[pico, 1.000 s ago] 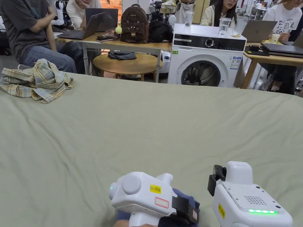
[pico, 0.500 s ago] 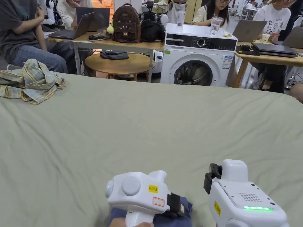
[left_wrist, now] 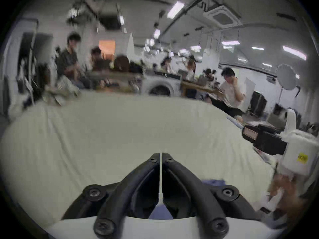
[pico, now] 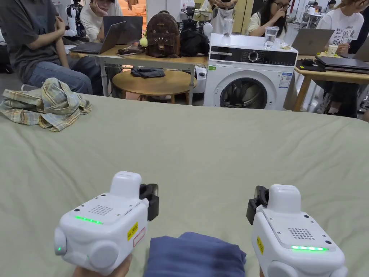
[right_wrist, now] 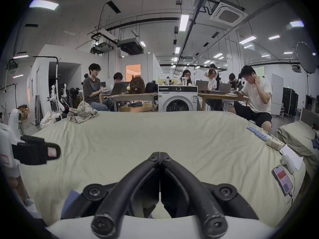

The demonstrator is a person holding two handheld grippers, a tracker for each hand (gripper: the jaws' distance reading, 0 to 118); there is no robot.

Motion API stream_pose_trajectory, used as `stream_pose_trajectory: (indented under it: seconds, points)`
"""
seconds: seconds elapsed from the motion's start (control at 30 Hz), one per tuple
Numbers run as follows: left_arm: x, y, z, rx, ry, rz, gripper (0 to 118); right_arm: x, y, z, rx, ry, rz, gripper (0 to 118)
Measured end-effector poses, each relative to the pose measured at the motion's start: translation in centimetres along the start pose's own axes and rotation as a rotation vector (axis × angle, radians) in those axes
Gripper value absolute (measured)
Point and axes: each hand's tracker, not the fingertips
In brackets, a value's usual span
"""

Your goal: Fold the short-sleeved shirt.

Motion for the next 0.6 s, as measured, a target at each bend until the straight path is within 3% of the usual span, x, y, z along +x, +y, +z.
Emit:
stream_pose_trajectory:
  seconds: [0.13, 0.3, 0.6]
  points:
    - [0.1, -1.2, 1.6, 0.199, 0.156, -0.089, 0, -0.8, 0.6, 0.1, 0.055, -0.006, 0.002, 0]
    - [-0.4, -1.8, 2.4, 0.272, 0.301, -0.076, 0, -1.1, 1.1, 0.0, 0.094, -0.013, 0.001, 0]
    - [-4.1, -1.3, 3.9, 0.245, 0.273, 0.037, 0, -0.4, 0.0, 1.8, -0.004, 0.014, 0.028, 0]
